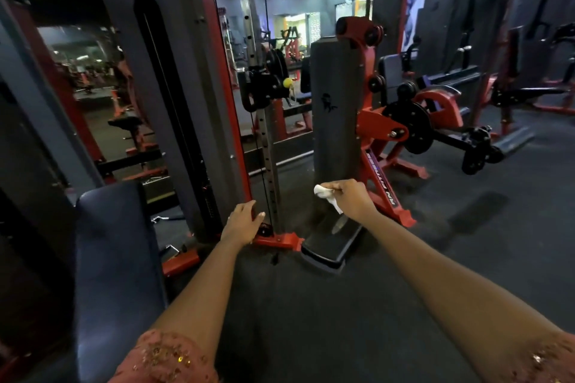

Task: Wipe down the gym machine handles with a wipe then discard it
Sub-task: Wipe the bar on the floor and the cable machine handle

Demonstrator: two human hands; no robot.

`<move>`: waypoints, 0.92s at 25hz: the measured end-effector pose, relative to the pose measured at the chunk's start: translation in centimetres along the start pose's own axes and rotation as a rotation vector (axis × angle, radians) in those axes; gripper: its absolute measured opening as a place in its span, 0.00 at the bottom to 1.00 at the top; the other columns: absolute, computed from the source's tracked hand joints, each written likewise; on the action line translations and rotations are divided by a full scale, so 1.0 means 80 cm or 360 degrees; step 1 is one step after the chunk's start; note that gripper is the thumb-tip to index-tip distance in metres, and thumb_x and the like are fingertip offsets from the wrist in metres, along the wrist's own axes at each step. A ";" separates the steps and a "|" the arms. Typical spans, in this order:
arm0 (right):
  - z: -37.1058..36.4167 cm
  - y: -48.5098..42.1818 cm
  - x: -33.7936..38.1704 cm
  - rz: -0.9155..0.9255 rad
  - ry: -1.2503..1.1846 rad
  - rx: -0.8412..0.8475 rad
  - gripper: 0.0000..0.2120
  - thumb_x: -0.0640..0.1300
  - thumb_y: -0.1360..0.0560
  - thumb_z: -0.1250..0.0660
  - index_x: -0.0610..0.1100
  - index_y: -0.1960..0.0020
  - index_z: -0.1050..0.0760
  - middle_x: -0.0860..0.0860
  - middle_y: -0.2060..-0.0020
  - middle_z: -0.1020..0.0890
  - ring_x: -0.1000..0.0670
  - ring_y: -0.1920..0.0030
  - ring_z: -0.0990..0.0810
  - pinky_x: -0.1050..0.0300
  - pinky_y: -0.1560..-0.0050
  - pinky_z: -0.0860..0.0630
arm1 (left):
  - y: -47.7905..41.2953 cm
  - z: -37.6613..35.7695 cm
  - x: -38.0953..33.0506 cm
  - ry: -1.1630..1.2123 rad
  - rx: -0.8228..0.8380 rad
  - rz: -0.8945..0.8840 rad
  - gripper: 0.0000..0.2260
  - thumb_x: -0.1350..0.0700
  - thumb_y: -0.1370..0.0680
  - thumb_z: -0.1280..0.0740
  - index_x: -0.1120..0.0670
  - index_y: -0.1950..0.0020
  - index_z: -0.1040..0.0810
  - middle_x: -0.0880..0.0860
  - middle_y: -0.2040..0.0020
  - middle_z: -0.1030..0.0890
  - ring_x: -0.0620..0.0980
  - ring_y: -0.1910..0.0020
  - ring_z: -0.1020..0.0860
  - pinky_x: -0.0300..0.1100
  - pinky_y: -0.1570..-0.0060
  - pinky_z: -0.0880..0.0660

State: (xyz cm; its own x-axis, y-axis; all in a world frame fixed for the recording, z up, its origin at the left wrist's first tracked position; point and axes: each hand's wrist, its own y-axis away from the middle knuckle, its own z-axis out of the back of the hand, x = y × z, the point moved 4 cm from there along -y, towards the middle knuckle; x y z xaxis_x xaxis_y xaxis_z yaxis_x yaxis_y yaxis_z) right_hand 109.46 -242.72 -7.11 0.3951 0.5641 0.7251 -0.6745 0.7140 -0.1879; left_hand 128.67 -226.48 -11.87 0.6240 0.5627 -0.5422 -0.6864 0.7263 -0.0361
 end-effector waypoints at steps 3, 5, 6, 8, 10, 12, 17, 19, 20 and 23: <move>-0.010 -0.092 0.001 0.0072 -0.0062 0.0038 0.13 0.37 0.25 0.37 0.46 0.42 0.21 0.47 0.47 0.18 0.49 0.48 0.20 0.58 0.44 0.24 | -0.083 0.009 -0.001 0.0008 -0.0115 0.0021 0.25 0.48 0.20 0.42 0.54 0.26 0.41 0.57 0.27 0.38 0.57 0.29 0.36 0.52 0.31 0.37; -0.017 -0.159 0.006 0.0139 -0.0100 0.0058 0.13 0.37 0.24 0.37 0.44 0.41 0.23 0.46 0.47 0.18 0.49 0.48 0.20 0.62 0.49 0.25 | -0.143 0.014 -0.003 0.0033 -0.0192 0.0034 0.24 0.48 0.20 0.42 0.54 0.26 0.41 0.57 0.27 0.38 0.56 0.29 0.37 0.50 0.31 0.37; -0.018 -0.194 0.009 0.0174 -0.0125 0.0070 0.14 0.37 0.24 0.38 0.43 0.40 0.24 0.46 0.47 0.18 0.49 0.49 0.20 0.64 0.52 0.25 | -0.173 0.017 -0.005 0.0043 -0.0234 0.0039 0.24 0.48 0.20 0.42 0.54 0.26 0.41 0.56 0.27 0.38 0.55 0.29 0.37 0.49 0.31 0.38; -0.021 -0.258 0.018 0.0249 -0.0225 0.0111 0.14 0.36 0.23 0.40 0.41 0.38 0.25 0.45 0.46 0.19 0.52 0.52 0.22 0.70 0.60 0.28 | -0.228 0.028 -0.011 0.0098 -0.0315 0.0076 0.24 0.48 0.20 0.43 0.54 0.25 0.41 0.57 0.27 0.38 0.55 0.29 0.37 0.49 0.32 0.38; -0.025 -0.333 0.027 0.0289 -0.0355 0.0144 0.14 0.35 0.22 0.41 0.40 0.38 0.25 0.45 0.45 0.19 0.53 0.51 0.22 0.73 0.62 0.28 | -0.292 0.044 -0.018 0.0150 -0.0381 0.0121 0.24 0.48 0.20 0.43 0.54 0.26 0.41 0.58 0.27 0.38 0.55 0.30 0.36 0.47 0.32 0.38; -0.028 -0.409 0.036 0.0317 -0.0466 0.0123 0.15 0.34 0.23 0.42 0.40 0.39 0.25 0.48 0.46 0.20 0.53 0.49 0.23 0.75 0.61 0.30 | -0.355 0.064 -0.029 0.0180 -0.0447 0.0140 0.24 0.49 0.20 0.42 0.54 0.26 0.41 0.58 0.27 0.37 0.55 0.30 0.35 0.45 0.34 0.37; -0.050 -0.545 0.066 0.0379 -0.0740 -0.0148 0.14 0.34 0.23 0.41 0.39 0.39 0.24 0.47 0.45 0.20 0.51 0.42 0.23 0.69 0.43 0.31 | -0.467 0.106 -0.046 0.0267 -0.0618 0.0103 0.25 0.48 0.20 0.42 0.54 0.25 0.43 0.57 0.27 0.37 0.54 0.30 0.35 0.45 0.33 0.38; -0.073 -0.597 0.081 0.0426 -0.0852 -0.0248 0.14 0.34 0.23 0.41 0.39 0.39 0.24 0.44 0.45 0.19 0.48 0.42 0.23 0.61 0.39 0.30 | -0.519 0.128 -0.047 0.0347 -0.0682 0.0078 0.26 0.49 0.20 0.42 0.53 0.24 0.44 0.56 0.27 0.37 0.53 0.29 0.36 0.47 0.32 0.38; -0.086 -0.623 0.090 0.0459 -0.0865 -0.0309 0.14 0.34 0.23 0.41 0.39 0.40 0.24 0.44 0.46 0.19 0.48 0.43 0.22 0.59 0.37 0.30 | -0.546 0.140 -0.047 0.0394 -0.0713 0.0056 0.26 0.49 0.20 0.41 0.53 0.24 0.45 0.56 0.27 0.36 0.53 0.29 0.36 0.47 0.31 0.38; -0.117 -0.691 0.124 0.0492 -0.0909 -0.0486 0.14 0.34 0.24 0.39 0.39 0.40 0.24 0.44 0.46 0.19 0.48 0.43 0.22 0.60 0.38 0.30 | -0.624 0.171 -0.040 0.0617 -0.0749 0.0007 0.26 0.48 0.20 0.41 0.50 0.25 0.44 0.54 0.28 0.35 0.51 0.30 0.34 0.45 0.33 0.36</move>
State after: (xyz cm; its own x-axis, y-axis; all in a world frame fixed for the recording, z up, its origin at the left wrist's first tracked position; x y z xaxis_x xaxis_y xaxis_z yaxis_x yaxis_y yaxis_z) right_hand 156.49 -272.74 4.28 -0.2301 0.5138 0.8265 -0.4649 0.6881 -0.5571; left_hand 166.03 -259.12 3.11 0.4999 0.3167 -0.8061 -0.8354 0.4221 -0.3522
